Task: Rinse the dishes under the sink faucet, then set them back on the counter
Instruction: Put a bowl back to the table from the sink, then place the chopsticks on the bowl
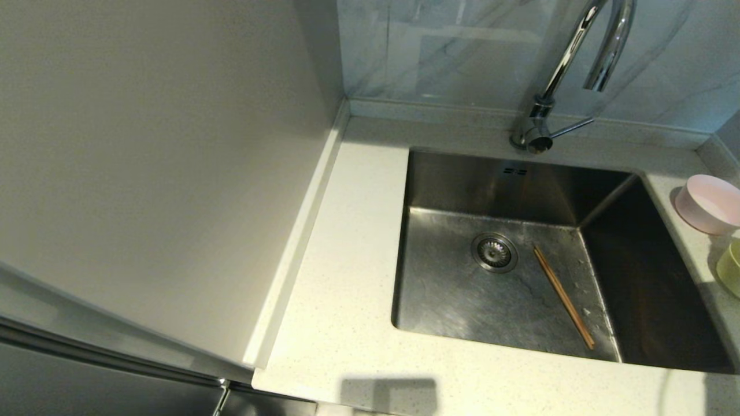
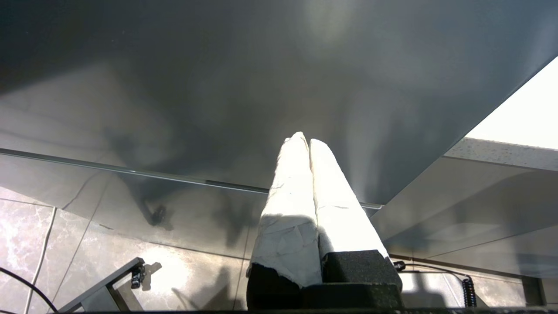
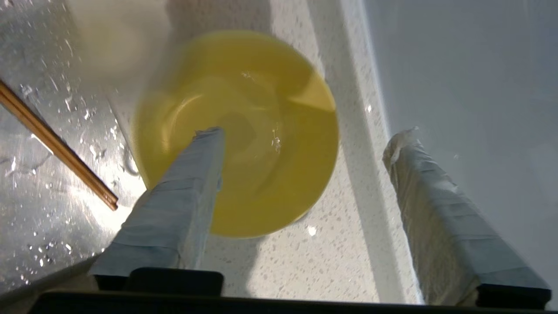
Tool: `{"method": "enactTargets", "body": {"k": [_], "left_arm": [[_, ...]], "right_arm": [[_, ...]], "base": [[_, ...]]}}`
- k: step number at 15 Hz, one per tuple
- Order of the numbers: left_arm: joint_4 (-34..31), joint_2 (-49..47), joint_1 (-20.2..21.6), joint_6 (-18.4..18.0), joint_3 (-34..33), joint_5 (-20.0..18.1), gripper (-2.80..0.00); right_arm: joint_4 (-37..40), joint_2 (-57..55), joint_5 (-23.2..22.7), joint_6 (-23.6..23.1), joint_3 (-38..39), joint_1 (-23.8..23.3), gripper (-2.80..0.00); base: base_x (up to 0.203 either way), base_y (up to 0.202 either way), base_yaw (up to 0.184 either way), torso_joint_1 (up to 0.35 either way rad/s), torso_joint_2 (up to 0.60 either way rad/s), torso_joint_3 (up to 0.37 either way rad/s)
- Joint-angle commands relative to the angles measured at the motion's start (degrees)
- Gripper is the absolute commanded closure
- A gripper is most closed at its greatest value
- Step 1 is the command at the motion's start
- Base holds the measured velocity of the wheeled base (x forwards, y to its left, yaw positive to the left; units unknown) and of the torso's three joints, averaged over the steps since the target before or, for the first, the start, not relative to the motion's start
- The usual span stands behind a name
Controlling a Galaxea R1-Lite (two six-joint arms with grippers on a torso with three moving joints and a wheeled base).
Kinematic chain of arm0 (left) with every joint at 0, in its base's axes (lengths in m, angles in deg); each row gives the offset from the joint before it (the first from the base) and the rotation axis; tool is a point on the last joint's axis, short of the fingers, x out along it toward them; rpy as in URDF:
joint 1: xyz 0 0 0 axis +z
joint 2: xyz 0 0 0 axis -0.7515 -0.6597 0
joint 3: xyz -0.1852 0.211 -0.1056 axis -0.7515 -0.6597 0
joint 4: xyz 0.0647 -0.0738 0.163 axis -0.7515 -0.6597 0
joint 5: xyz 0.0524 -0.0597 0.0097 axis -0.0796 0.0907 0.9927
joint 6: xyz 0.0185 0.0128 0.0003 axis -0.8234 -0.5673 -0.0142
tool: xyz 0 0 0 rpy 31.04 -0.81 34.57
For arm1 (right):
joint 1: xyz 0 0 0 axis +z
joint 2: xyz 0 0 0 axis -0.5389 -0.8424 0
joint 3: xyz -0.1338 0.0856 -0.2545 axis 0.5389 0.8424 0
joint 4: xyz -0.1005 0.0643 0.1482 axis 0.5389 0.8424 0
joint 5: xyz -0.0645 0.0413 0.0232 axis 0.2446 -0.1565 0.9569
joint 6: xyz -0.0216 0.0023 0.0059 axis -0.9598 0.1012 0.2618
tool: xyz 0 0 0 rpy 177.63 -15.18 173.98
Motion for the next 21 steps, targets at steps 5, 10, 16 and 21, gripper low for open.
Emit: {"method": "enactTargets", "body": {"k": [5,10,16,21], "left_arm": [[0.0,0.2,0.0,0.0,0.0,0.0,0.0],[0.0,0.2,0.0,0.0,0.0,0.0,0.0],[0.0,0.2,0.0,0.0,0.0,0.0,0.0],[0.0,0.2,0.0,0.0,0.0,0.0,0.0]], "right_arm": [[-0.4,2.6,-0.4,-0.8,-0.1,6.8,-2.8],[-10.1,2.9,2.2,-3.0,1.1,20.4,-2.8],[-12.2,-0.9,5.4,-11.2,5.6,30.9,-2.8],[-12.4,-9.5,6.1,-11.6,4.3,34.7,-2.8]], "base": [[0.0,0.0,0.0,0.0,0.0,0.0],[0.0,0.0,0.0,0.0,0.0,0.0],[0.0,0.0,0.0,0.0,0.0,0.0],[0.0,0.0,0.0,0.0,0.0,0.0]]}}
